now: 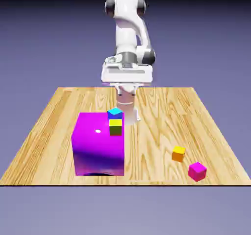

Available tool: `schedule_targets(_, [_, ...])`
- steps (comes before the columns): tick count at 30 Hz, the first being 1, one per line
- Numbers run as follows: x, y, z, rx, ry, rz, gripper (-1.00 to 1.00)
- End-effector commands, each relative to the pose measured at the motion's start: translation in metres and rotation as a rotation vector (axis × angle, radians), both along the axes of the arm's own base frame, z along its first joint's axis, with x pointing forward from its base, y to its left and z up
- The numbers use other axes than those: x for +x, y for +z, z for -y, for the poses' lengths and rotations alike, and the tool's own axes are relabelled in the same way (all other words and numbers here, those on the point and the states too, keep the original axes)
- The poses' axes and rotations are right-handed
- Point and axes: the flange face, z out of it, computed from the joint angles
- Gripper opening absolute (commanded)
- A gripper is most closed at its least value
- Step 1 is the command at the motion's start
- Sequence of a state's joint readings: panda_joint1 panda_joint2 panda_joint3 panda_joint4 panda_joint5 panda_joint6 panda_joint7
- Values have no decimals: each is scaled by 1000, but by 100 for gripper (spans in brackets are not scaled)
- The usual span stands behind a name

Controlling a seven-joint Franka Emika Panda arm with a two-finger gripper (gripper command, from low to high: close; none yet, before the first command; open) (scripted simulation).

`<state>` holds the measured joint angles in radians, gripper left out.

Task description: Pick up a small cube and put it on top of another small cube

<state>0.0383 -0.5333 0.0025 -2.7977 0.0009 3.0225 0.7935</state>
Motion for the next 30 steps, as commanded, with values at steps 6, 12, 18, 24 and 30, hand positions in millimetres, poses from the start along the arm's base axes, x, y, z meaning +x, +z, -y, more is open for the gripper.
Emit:
schedule_targets(6, [21, -56, -61, 137, -68, -208, 0])
schedule_targets(12, [24, -118, -126, 209, -170, -420, 0])
schedule_targets(18, [8, -184, -188, 214, -304, -615, 0])
schedule_targets(24, [-25, -251, -242, 158, -459, -769, 0])
schedule_targets(30, [-25, -310, -243, 158, -459, -769, 0])
